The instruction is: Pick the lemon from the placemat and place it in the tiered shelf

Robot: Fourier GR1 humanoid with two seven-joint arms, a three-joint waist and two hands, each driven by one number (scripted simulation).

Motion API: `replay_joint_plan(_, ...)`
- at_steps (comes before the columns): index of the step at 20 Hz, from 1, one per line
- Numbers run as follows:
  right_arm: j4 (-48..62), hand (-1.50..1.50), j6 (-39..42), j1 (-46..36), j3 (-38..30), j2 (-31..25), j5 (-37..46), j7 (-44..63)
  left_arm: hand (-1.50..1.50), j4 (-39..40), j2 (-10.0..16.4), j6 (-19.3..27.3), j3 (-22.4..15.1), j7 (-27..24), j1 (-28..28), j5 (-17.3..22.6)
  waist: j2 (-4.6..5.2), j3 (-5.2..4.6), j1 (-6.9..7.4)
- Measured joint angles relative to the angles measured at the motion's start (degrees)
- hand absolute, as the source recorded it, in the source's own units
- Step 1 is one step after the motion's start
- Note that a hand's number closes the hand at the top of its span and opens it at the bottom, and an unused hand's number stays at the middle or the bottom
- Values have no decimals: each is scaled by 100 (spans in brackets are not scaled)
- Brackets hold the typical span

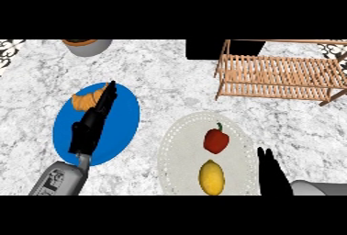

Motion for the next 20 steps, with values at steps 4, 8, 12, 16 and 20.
replay_joint_plan(4,33,-150,-2,-23,-29,-14,-173,-20,0,35,-15,-33,22,-120,109,-42,4,2,-5)
replay_joint_plan(8,60,-150,-10,-13,-62,6,-271,-12,0,18,10,-106,88,-75,124,-13,3,4,-12)
replay_joint_plan(12,80,-150,-16,-8,-68,27,-322,8,0,56,-57,-85,111,-9,16,-58,4,3,-33)
replay_joint_plan(16,298,-150,-67,-32,-174,107,-358,-19,0,64,-86,-96,127,15,-9,-91,5,4,-28)
replay_joint_plan(20,634,-150,-58,-224,-244,231,-339,40,0,51,-46,-194,193,-71,69,-70,3,4,-19)
